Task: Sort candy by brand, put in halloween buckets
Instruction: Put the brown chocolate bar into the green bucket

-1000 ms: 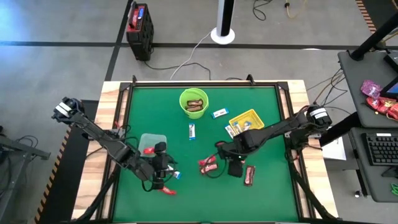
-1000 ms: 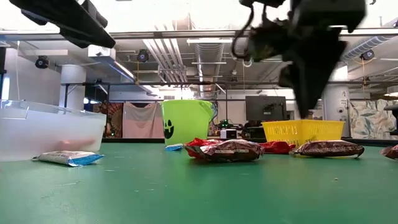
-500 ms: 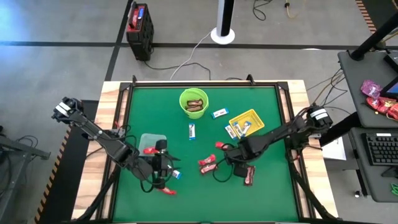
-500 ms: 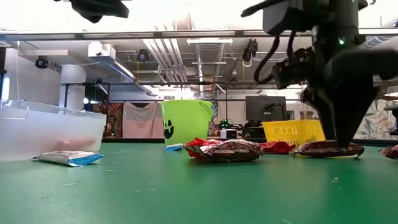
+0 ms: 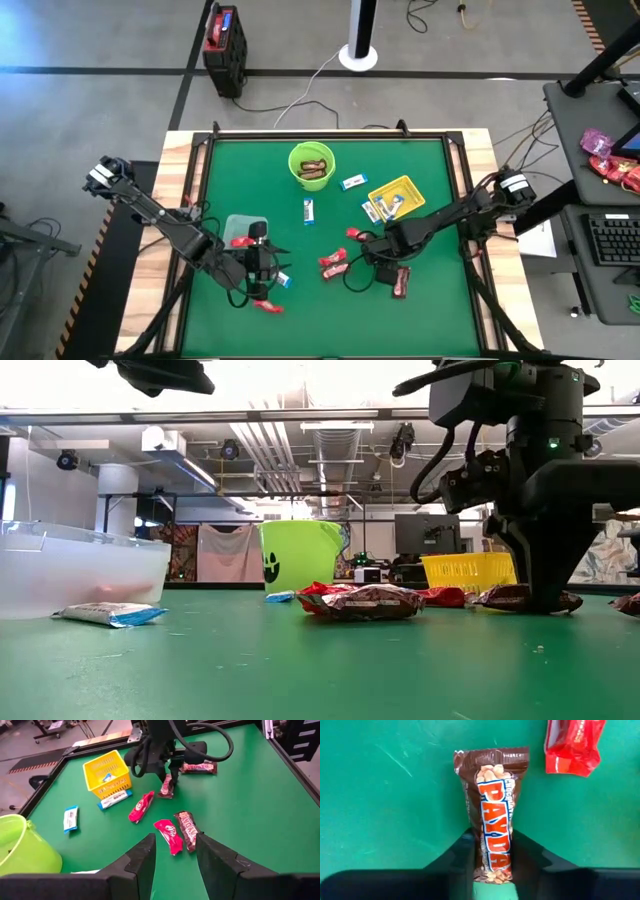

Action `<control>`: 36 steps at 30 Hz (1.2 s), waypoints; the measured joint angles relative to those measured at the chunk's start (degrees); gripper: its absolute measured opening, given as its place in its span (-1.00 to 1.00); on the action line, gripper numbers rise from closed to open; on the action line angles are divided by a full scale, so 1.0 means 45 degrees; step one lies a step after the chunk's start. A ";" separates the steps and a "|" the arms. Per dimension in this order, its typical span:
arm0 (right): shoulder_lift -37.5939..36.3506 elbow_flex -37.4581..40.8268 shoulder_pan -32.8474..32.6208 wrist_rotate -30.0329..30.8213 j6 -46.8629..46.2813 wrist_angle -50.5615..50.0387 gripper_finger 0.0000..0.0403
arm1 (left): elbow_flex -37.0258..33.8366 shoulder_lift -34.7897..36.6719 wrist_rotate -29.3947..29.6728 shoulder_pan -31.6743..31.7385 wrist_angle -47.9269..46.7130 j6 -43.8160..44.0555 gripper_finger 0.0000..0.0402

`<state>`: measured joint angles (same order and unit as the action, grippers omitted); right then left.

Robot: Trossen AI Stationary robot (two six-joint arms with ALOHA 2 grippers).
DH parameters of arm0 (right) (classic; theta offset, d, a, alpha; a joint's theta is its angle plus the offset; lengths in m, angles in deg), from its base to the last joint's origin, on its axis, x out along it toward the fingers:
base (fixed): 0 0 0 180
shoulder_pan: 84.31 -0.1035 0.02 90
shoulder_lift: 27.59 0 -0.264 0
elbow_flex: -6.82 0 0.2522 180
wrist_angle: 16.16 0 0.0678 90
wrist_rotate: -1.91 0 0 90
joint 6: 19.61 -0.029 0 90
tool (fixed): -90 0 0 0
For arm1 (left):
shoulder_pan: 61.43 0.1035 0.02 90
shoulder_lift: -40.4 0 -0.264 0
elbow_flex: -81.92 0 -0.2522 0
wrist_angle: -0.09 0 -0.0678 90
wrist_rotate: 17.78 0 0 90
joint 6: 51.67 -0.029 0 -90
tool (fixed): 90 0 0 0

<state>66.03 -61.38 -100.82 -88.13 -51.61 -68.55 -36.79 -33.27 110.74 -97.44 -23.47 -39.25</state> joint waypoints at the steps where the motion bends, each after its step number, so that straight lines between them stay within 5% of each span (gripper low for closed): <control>1: 0.0005 -0.0065 -0.0005 -0.0061 0.0076 -0.0028 -0.62 | 0.0000 0.0000 0.0000 0.0000 -0.0049 0.0011 -0.39; 7: -0.0196 -0.0824 -0.0024 -0.1062 0.0459 -0.0093 -0.66 | -0.0010 0.0108 0.0005 0.0000 -0.0443 0.0016 -0.39; 13: -0.0758 -0.2481 0.0469 -0.0529 0.2067 0.0256 -0.67 | -0.0010 0.0683 0.0915 0.0000 -0.1088 0.0022 -0.39; 22: -0.0777 -0.4458 0.3463 0.1368 0.6519 0.4249 -0.67 | 0.0097 0.1379 0.2604 0.0000 -0.1883 0.0027 -0.39; 29: -0.0578 -0.4385 0.6101 0.1391 0.6791 0.8534 -0.67 | 0.0097 0.1642 0.2954 0.0000 -0.2144 0.0021 -0.39; 36: 0.0675 -0.4512 0.7322 0.1255 0.6637 0.9389 -0.67 | 0.0097 0.1686 0.3187 -0.0005 -0.2236 0.0021 -0.39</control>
<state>69.07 -81.69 -67.88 -82.48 -21.74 -26.30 -36.36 -25.68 125.08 -97.46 -33.53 -39.15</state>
